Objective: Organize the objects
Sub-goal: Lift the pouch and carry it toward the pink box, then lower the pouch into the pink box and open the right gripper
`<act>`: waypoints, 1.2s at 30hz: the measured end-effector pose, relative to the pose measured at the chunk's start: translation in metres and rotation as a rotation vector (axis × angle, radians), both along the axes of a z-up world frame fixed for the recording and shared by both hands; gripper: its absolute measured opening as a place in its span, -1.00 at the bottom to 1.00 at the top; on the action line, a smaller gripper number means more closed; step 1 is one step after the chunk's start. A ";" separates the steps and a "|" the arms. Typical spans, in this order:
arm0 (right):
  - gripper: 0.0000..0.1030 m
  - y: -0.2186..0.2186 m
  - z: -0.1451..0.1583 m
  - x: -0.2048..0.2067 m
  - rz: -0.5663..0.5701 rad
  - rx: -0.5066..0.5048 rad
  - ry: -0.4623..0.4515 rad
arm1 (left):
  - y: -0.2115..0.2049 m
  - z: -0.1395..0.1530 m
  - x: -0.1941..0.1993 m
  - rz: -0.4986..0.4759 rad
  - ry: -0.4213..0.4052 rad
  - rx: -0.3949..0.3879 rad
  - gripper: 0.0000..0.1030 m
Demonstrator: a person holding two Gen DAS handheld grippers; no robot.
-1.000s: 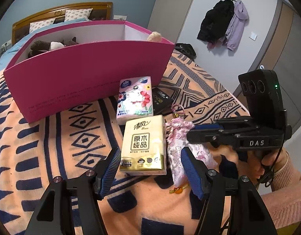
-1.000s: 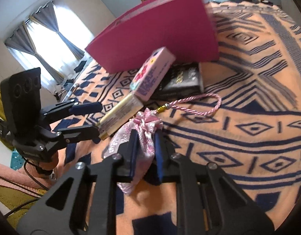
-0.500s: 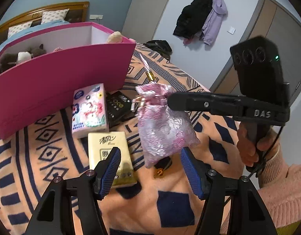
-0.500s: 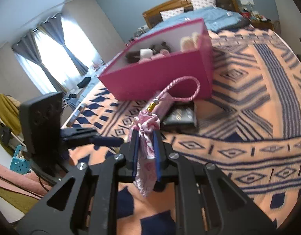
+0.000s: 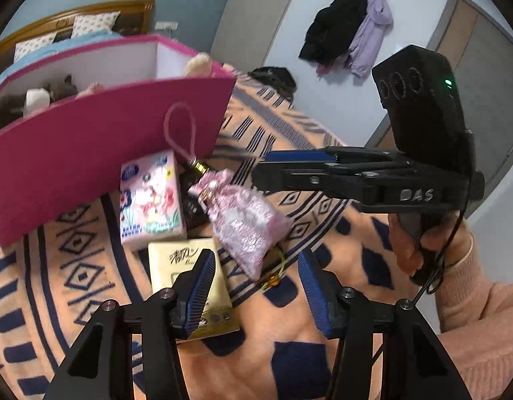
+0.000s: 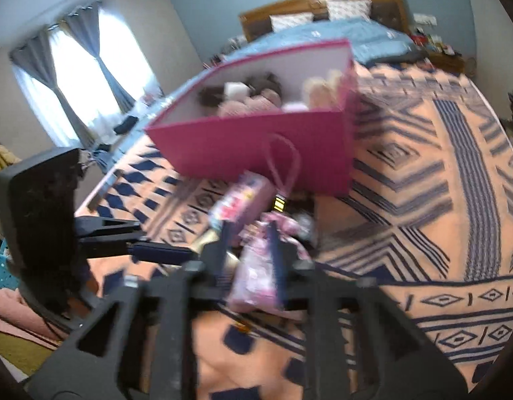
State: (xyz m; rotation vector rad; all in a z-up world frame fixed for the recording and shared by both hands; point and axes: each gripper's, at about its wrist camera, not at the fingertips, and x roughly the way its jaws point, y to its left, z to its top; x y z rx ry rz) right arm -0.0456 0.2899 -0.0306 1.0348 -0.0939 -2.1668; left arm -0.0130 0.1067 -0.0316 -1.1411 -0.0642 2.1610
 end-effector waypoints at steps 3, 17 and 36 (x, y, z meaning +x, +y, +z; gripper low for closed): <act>0.21 0.006 -0.016 -0.014 -0.011 0.009 -0.060 | 0.000 -0.005 -0.001 0.007 -0.013 0.001 0.02; -0.43 0.004 -0.038 -0.019 0.045 -0.006 -0.122 | 0.002 -0.007 -0.007 -0.002 -0.034 0.002 0.04; -0.43 -0.027 0.077 -0.019 0.116 -0.099 0.188 | 0.002 0.076 -0.036 0.024 0.175 0.024 -0.02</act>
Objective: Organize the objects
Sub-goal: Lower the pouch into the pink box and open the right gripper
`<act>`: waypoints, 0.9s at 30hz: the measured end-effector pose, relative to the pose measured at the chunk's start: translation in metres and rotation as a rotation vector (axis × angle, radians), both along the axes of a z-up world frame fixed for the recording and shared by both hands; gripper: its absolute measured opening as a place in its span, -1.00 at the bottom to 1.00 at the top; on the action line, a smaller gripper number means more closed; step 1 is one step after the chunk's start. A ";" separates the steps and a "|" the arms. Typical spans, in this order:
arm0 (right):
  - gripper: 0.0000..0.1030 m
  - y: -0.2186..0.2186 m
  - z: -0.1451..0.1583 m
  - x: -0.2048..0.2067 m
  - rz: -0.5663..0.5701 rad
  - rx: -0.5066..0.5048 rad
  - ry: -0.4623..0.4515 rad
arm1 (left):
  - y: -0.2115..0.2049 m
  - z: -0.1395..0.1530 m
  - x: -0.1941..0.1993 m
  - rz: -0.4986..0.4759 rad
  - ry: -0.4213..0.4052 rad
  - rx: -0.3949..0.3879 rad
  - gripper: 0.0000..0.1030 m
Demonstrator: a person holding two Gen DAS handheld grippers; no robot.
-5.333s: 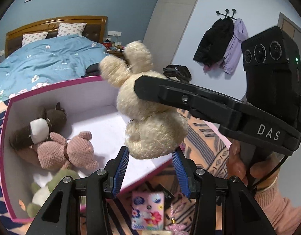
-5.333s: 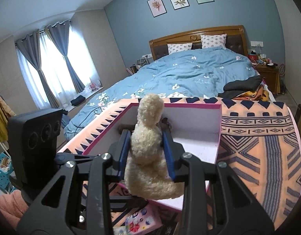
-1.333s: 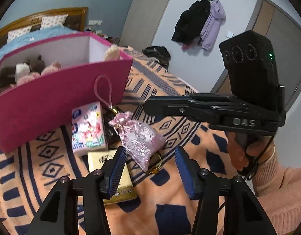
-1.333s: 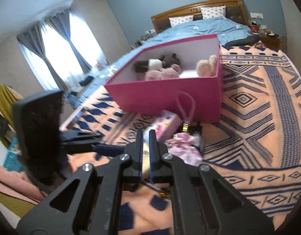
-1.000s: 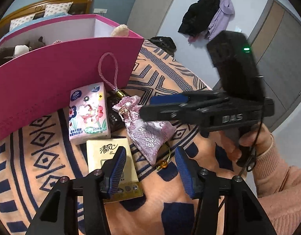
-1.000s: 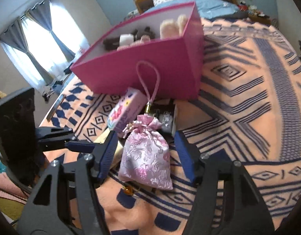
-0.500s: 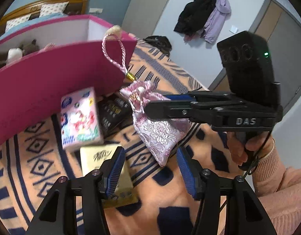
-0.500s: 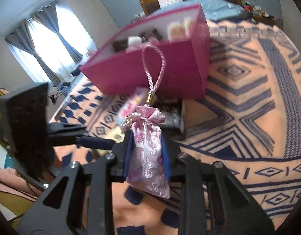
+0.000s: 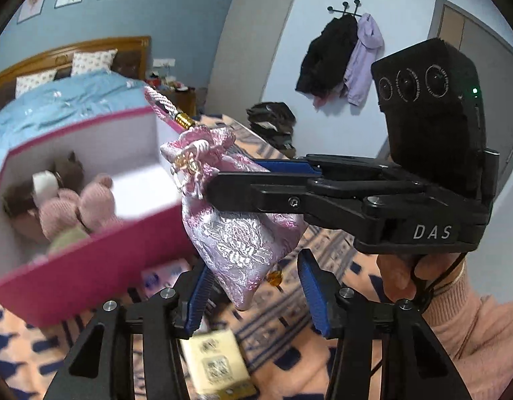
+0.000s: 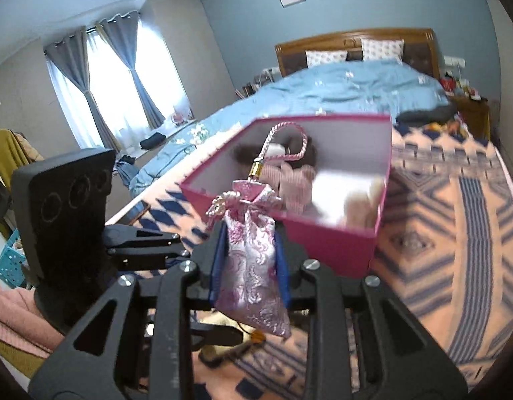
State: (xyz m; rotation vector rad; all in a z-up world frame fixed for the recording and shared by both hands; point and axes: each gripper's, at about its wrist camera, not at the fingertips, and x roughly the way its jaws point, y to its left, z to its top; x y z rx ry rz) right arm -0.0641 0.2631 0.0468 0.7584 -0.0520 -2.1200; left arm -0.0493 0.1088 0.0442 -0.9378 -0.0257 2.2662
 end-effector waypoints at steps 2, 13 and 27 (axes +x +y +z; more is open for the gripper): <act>-0.43 -0.005 0.011 -0.008 0.004 -0.004 0.029 | 0.003 0.007 -0.011 0.013 0.012 -0.006 -0.04; -0.43 -0.026 0.045 -0.074 -0.024 -0.006 0.090 | -0.013 0.034 -0.091 0.096 0.026 -0.002 -0.05; -0.42 -0.045 0.009 -0.150 -0.084 0.103 -0.004 | -0.017 -0.012 -0.169 0.158 -0.130 -0.035 -0.05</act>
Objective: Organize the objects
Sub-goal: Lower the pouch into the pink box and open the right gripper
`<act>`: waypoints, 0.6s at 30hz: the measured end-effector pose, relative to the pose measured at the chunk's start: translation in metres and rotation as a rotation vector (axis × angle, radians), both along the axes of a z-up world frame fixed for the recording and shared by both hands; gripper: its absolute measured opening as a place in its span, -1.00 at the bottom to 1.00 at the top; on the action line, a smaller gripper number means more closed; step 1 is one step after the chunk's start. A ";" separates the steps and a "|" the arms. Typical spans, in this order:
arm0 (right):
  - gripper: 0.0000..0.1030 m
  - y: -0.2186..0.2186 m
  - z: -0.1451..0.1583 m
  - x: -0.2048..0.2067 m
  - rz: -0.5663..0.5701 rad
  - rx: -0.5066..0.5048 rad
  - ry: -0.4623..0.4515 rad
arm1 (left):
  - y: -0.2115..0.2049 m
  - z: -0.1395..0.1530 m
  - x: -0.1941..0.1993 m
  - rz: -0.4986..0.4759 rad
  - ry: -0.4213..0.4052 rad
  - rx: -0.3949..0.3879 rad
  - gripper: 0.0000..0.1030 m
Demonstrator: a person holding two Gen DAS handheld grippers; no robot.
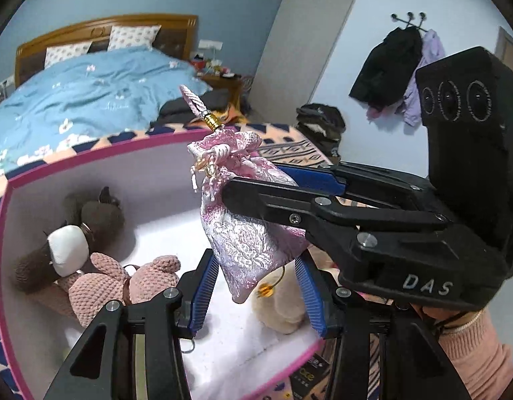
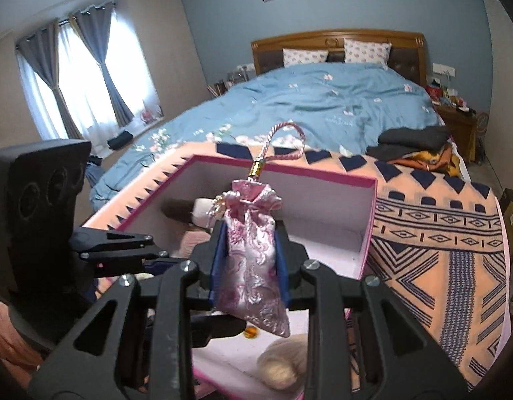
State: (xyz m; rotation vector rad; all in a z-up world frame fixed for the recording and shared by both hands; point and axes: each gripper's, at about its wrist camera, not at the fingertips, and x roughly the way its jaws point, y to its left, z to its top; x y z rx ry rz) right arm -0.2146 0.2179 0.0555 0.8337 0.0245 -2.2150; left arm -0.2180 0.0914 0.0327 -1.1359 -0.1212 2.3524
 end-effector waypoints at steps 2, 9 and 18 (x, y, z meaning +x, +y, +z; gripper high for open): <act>-0.42 -0.002 -0.006 -0.007 -0.006 0.016 -0.015 | 0.001 -0.005 -0.006 0.005 -0.019 -0.008 -0.05; -0.37 -0.004 -0.021 -0.027 -0.071 0.101 -0.045 | 0.006 -0.016 -0.023 0.034 -0.086 -0.064 -0.05; -0.19 0.001 -0.020 -0.026 -0.129 0.119 -0.047 | -0.005 -0.009 -0.017 0.064 -0.055 -0.056 0.01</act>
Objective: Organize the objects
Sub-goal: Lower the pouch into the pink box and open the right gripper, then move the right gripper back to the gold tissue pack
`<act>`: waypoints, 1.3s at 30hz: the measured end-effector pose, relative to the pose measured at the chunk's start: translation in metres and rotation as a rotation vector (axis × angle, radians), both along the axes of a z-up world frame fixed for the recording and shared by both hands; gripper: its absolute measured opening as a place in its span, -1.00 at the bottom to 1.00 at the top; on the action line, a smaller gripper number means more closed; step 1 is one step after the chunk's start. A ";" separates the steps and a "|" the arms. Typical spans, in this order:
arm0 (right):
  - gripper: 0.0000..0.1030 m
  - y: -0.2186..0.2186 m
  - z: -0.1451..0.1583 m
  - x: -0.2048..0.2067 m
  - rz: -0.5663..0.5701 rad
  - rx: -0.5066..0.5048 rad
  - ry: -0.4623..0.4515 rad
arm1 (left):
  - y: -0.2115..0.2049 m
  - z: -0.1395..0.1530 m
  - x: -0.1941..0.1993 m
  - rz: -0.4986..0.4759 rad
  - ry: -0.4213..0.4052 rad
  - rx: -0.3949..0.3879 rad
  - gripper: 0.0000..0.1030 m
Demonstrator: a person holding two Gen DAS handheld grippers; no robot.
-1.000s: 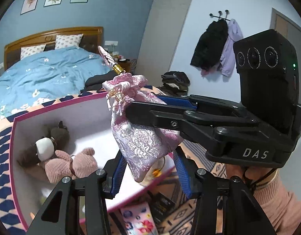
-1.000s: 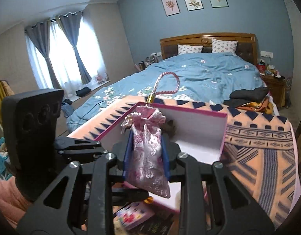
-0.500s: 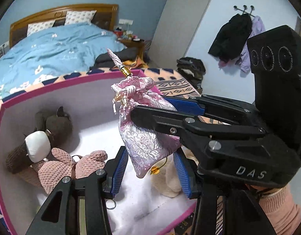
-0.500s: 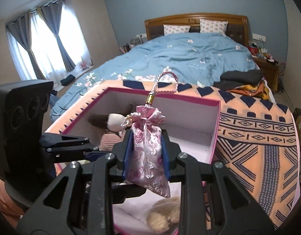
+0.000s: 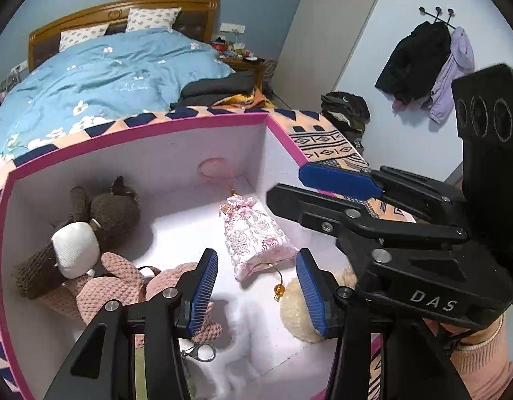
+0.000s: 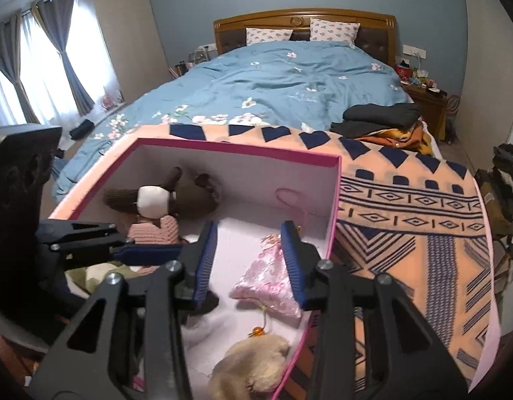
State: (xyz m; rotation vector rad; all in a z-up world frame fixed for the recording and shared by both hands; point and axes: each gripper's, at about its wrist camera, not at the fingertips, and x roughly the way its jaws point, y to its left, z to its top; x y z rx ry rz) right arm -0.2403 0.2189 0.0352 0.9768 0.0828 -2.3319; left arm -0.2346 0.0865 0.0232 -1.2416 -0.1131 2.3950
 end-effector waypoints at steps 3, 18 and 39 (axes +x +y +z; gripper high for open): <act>-0.19 0.005 0.003 0.011 0.014 -0.039 0.009 | -0.003 0.007 0.016 -0.001 0.050 -0.005 0.09; 0.19 0.037 0.033 0.121 0.141 -0.219 0.119 | -0.029 0.037 0.132 -0.040 0.253 0.048 0.26; 0.20 0.035 -0.090 0.184 0.196 -0.164 -0.204 | -0.006 -0.084 0.218 -0.102 0.002 -0.042 0.26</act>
